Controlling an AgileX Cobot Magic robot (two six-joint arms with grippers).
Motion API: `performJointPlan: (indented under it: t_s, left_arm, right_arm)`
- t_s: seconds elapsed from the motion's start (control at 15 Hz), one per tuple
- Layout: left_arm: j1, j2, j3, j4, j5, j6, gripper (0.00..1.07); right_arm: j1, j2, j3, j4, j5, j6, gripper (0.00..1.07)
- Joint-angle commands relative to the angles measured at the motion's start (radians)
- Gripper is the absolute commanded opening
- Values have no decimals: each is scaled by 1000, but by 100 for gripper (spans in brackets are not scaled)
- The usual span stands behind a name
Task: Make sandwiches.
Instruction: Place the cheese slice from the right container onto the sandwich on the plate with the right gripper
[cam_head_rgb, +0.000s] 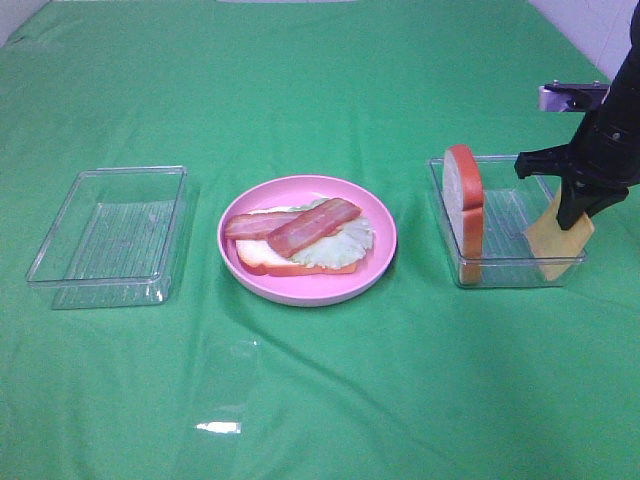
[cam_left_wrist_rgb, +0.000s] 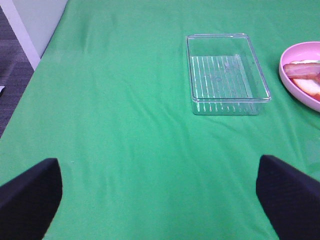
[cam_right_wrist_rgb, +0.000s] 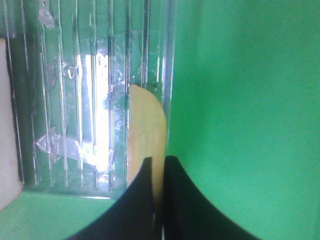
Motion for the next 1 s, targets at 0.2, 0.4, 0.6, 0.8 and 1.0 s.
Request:
performJointPlan:
  t_s: [0.2,0.4,0.6,0.8,1.0]
  left_arm:
    - [1,-15,4,-3,-5,2,98]
    - [1,-15,4,-3,-5,2,98]
    - [1,-15,4,-3,-5,2,98]
    - [1,-15,4,-3,-5,2,98]
    - [1,-15,4,-3,-5,2,98]
  right_arm:
    - [-2,1,0,7,-2,1,11]
    - [-2,1,0,7,-2,1,16]
    - [-2,1,0,7,-2,1,19]
    - [-2,1,0,7,-1,1,22]
    - [-2,0,0,3,5,2,22]
